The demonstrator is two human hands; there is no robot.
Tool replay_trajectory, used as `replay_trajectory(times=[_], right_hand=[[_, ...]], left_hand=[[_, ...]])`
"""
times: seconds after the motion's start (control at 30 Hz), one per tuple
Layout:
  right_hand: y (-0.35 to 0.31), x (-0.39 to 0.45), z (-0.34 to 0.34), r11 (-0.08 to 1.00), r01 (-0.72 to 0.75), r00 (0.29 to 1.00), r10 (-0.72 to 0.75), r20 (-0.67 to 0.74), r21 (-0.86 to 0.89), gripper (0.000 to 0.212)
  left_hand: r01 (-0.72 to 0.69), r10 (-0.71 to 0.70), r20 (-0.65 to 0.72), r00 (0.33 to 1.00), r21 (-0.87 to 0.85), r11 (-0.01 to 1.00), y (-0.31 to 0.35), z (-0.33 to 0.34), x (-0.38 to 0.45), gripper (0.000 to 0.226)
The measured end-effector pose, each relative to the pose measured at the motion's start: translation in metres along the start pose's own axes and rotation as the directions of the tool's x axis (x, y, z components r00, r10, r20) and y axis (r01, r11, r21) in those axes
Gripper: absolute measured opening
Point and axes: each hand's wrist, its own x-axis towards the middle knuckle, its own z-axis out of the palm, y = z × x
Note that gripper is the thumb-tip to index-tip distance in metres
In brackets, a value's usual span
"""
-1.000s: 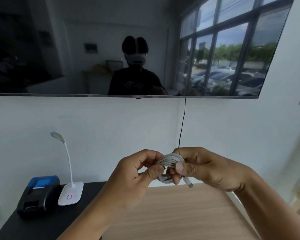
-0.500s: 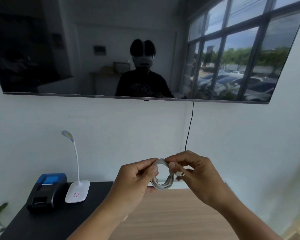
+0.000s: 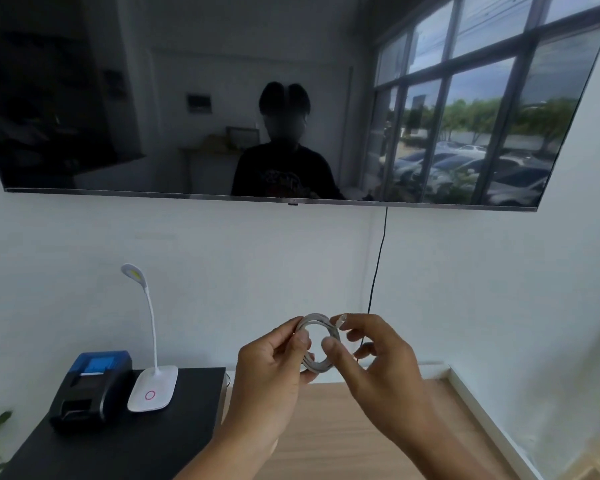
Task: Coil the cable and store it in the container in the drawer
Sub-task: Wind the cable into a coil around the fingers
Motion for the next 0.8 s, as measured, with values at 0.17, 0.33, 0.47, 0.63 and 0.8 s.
replay_trajectory(times=[0.17, 0.33, 0.47, 0.63, 0.8], right_hand=[[0.008, 0.008, 0.004, 0.992, -0.011, 1.0, 0.008, -0.025, -0.128, 0.016], [0.014, 0.009, 0.004, 0.982, -0.038, 0.998, 0.047, 0.044, -0.185, 0.007], [0.014, 0.01, 0.004, 0.981, -0.016, 1.0, 0.019, 0.017, -0.195, 0.016], [0.013, 0.012, 0.003, 0.948, 0.005, 0.999, 0.007, 0.038, -0.319, 0.005], [0.009, 0.011, 0.007, 0.844, 0.004, 1.0, 0.008, 0.019, -0.536, 0.014]], left_hand=[[-0.011, 0.011, -0.01, 1.0, 0.055, 0.998, -0.005, 0.012, -0.006, 0.033], [-0.024, 0.032, -0.079, 0.996, 0.1, 0.995, -0.009, 0.016, -0.006, 0.032], [-0.015, 0.026, -0.109, 0.994, 0.1, 0.995, -0.008, 0.019, -0.002, 0.038], [0.019, -0.004, -0.129, 0.992, 0.116, 0.993, -0.007, 0.023, -0.001, 0.046], [0.057, -0.041, -0.126, 0.991, 0.122, 0.991, -0.007, 0.031, 0.0, 0.029]])
